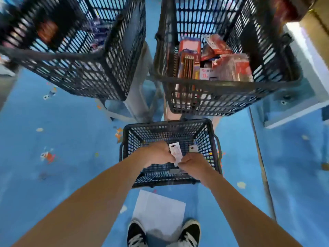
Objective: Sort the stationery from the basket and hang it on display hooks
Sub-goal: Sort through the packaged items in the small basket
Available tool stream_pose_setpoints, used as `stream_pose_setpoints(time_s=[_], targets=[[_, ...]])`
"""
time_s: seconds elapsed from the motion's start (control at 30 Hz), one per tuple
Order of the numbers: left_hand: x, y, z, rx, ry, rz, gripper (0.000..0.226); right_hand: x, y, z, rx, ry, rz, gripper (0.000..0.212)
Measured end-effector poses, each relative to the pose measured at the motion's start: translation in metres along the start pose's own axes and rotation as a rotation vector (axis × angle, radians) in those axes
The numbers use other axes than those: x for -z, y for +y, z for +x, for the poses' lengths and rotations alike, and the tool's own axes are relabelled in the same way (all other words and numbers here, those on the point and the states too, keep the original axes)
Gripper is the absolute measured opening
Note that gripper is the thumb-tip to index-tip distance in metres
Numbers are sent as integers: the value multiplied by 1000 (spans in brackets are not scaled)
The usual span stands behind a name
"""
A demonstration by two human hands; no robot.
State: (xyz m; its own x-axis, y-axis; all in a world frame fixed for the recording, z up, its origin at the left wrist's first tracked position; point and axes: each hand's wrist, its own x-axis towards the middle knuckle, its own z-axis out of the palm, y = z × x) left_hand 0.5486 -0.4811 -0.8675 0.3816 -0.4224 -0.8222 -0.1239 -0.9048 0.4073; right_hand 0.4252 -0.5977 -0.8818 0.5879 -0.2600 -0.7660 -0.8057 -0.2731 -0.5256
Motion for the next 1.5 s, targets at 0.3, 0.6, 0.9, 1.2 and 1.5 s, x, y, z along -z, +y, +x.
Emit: stream_pose_setpoints(time_s=[0.3,0.6,0.9,1.2,1.5], targets=[[-95,-120,218,74,5,19,10,-84,91,187,-5,43,-438,39],[-111,-137,352,-66,-25,278,16,-113,127,349,-2,-276,-815,57],[-104,-122,379,-100,-29,371,36,-119,145,397,-106,-304,-873,61],[-103,-133,353,-55,27,-200,28,-92,114,353,358,111,-461,27],[-78,-140,319,-152,-84,-455,18,-66,109,305,392,-269,275,67]])
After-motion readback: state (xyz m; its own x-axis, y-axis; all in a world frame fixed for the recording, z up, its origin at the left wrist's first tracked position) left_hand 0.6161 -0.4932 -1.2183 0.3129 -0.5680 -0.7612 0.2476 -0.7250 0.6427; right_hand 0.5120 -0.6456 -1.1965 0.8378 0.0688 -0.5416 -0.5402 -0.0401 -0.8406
